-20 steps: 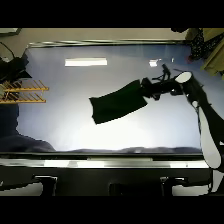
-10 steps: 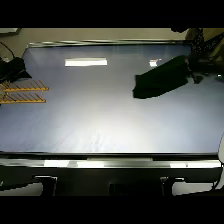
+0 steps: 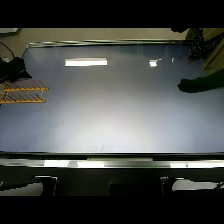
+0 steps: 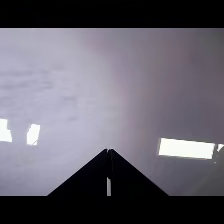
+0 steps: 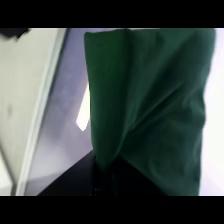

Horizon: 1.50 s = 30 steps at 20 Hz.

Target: Fold the clothes and pants, and hang the long-sleeved shirts on hangers.

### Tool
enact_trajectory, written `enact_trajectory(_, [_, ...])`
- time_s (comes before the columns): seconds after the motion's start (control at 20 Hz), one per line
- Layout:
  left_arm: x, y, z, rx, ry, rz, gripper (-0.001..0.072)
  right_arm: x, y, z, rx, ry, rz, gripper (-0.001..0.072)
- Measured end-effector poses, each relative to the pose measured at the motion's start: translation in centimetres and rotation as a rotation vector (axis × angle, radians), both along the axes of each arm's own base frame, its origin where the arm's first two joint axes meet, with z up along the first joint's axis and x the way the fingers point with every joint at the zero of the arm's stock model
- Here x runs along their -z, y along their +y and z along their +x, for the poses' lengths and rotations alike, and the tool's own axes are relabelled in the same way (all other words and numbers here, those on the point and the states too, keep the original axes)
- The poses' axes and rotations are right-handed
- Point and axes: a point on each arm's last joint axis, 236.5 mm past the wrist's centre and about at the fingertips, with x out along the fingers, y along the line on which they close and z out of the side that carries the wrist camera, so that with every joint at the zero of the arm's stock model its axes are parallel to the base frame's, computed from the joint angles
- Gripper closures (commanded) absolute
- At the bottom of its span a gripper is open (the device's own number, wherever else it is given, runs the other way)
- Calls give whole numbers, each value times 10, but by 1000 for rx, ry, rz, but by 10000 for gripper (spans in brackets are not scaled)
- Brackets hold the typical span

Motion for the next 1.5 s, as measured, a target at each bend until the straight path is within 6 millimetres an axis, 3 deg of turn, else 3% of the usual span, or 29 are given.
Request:
enact_trajectory(0.15, [0,0,0,0,0,0,689,51,-37,-56,80,220,10,682])
enact_trajectory(0.3, [0,0,0,0,0,0,689,106,-50,-123,118,470,41,682])
enact_trajectory(0.5, [0,0,0,-1,1,0,689,150,-41,-201,147,720,52,683])
enact_trajectory(0.7, [0,0,0,-1,1,-1,689,179,-22,-255,160,882,65,683])
enact_trajectory(1.0, [0,0,0,-1,1,-1,689,206,-1,-316,153,1081,72,683])
enact_trajectory(1.3, [1,0,0,-1,1,-1,689,205,-3,-353,151,1230,28,682])
enact_trajectory(1.35, [1,0,0,-1,2,0,689,204,-4,-357,150,1245,21,660])
enact_trajectory(1.45, [1,0,0,-1,2,-1,689,204,-5,-362,147,1269,14,435])
enact_trajectory(1.5, [1,0,0,-1,3,0,689,204,-5,-364,141,1278,8,389])
